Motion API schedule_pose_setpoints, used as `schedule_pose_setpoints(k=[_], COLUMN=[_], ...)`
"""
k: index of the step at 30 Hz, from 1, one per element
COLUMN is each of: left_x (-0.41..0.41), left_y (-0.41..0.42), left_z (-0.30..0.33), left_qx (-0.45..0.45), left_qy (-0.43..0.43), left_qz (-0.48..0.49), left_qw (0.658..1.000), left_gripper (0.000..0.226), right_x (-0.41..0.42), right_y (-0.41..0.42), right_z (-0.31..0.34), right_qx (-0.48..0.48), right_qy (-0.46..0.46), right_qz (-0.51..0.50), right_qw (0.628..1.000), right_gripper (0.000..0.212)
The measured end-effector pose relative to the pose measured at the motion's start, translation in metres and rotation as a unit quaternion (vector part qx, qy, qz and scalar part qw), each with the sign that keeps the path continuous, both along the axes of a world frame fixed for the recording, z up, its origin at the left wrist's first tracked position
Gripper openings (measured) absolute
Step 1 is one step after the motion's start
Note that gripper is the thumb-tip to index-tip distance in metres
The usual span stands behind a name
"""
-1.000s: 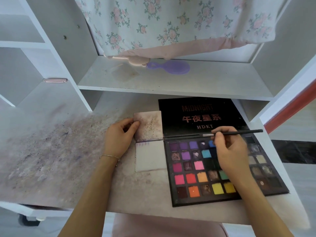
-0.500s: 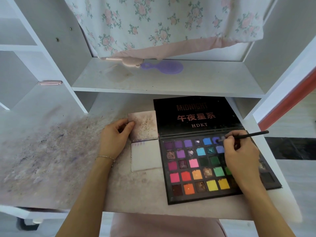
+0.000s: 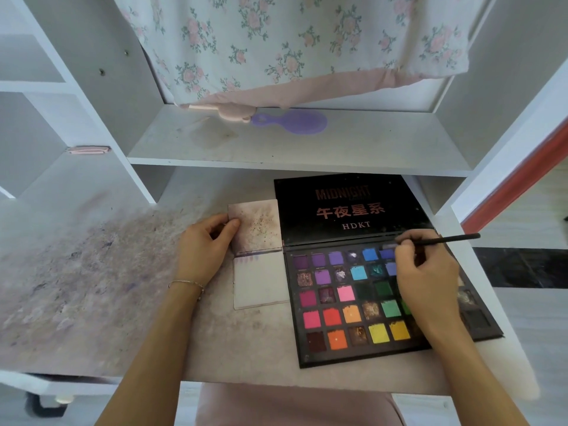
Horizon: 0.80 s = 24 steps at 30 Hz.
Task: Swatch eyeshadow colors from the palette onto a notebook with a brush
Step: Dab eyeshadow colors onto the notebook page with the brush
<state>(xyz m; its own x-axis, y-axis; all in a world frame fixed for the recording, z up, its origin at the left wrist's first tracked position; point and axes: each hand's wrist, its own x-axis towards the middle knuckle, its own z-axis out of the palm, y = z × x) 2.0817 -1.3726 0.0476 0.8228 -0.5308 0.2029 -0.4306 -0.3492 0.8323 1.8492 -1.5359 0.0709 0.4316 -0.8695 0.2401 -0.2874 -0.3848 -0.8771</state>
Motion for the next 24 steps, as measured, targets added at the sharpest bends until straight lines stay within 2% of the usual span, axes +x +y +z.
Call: schedule_pose_setpoints(k=[12, 19, 24], left_x=[0.0, 0.001, 0.001], left_y=[-0.001, -0.001, -0.001], left_z=[-0.001, -0.002, -0.001], left_qx=[0.003, 0.007, 0.006], left_qy=[0.001, -0.005, -0.001], left_qz=[0.0, 0.003, 0.0], left_qw=[1.0, 1.0, 1.0], left_gripper=[0.015, 0.014, 0.014], right_x=[0.061, 0.086, 0.089], right_y=[0.045, 0.06, 0.061], right_z=[0.0, -0.01, -0.012], right_qx=[0.035, 0.067, 0.063], right_qy=[-0.021, -0.006, 0.007], right_qz=[0.19, 0.228, 0.229], right_qw=[0.981, 0.971, 0.971], right_gripper=[0.021, 0.01, 0.013])
